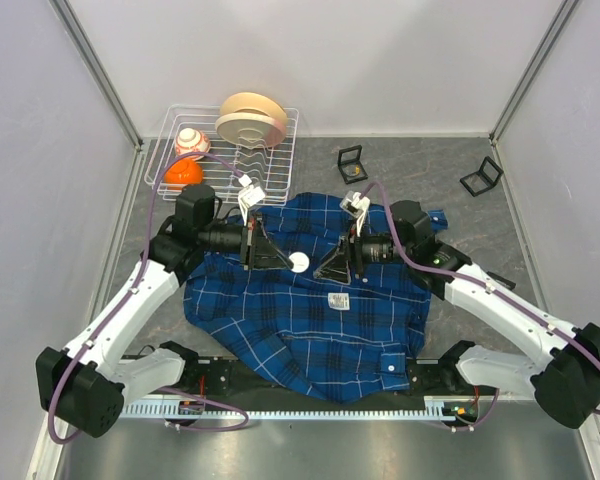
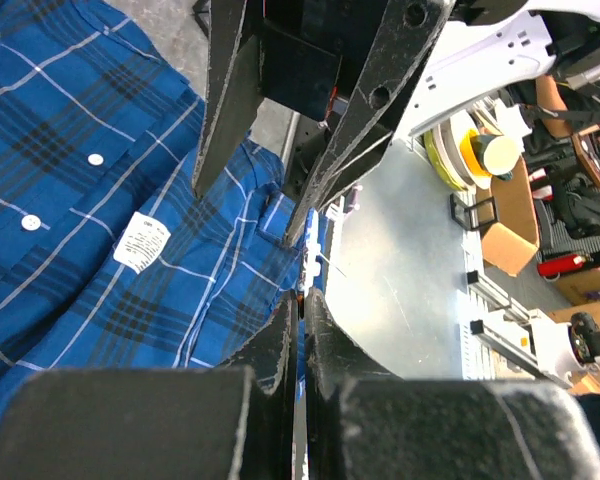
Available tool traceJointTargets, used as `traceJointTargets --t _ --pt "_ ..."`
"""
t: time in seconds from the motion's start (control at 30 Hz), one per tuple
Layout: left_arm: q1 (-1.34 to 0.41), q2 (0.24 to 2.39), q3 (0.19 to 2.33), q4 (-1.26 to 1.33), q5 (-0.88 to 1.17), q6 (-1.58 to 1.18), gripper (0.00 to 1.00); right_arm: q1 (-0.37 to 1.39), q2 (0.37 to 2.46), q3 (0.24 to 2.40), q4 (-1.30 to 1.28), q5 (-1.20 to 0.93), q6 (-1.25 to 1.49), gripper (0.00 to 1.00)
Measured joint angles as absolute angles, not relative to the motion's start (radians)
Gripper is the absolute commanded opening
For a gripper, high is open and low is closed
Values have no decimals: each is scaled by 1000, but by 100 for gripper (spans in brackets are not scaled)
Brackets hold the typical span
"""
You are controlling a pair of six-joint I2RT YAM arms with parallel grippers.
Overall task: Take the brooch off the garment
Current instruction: Close the brooch securely.
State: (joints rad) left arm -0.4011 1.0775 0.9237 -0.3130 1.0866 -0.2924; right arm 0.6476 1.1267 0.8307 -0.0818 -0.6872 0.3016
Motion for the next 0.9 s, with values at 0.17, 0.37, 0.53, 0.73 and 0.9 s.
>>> traceJointTargets --t 0.17,0.37,0.53,0.73,0.9 --pt "-401 1082 910 -281 1133 -293 2 648 1111 810 27 -765 362 62" --pt "-401 1100 909 -266 1135 -295 2 657 1120 812 89 -799 406 62" --pt "-401 1104 909 -258 1135 -303 2 673 1153 828 120 -796 431 56" --pt "-401 1104 908 -258 1135 -313 2 688 1177 833 150 -779 455 46" --pt "-401 1104 897 -258 1135 -314 2 691 1179 833 171 -760 474 40"
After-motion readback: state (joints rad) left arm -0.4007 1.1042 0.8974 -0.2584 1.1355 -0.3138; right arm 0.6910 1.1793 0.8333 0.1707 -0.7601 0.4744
